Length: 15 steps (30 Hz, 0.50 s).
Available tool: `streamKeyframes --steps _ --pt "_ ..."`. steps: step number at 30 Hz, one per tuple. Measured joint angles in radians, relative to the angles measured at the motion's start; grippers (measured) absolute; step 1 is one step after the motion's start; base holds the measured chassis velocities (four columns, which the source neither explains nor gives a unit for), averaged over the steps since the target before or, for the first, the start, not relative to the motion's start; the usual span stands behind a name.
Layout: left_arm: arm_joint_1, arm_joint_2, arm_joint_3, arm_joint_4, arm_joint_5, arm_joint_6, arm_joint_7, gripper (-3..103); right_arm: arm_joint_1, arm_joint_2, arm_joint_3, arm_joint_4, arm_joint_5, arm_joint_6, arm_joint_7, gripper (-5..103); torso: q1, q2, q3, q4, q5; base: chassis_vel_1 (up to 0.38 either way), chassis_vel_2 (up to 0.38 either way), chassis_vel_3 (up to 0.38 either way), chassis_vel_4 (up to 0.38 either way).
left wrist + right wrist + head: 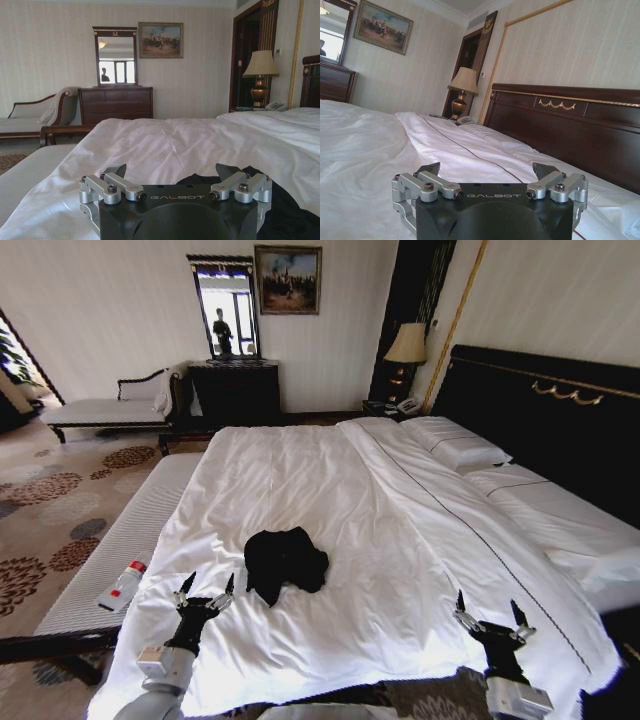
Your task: Fold the clothes on the bed.
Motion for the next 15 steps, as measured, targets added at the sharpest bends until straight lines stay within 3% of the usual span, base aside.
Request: streamKeyframes --steps 8,15 --pt "0.002 -0.001 -0.001 0.000 0.000 0.000 0.000 100 0.000 0.004 -0.009 0.003 -0.011 -0.006 0.007 100 0.000 0.000 0.000 0.0001 0.0002 0.000 0.000 0.000 0.000" --pt "0.003 0.000 -0.001 -0.001 0.000 0.000 -0.001 100 -0.001 0.009 -0.008 -0.014 -0.013 0.045 -0.004 100 0.000 0.000 0.000 0.0000 0.0000 0.006 0.024 -0.002 -0.022"
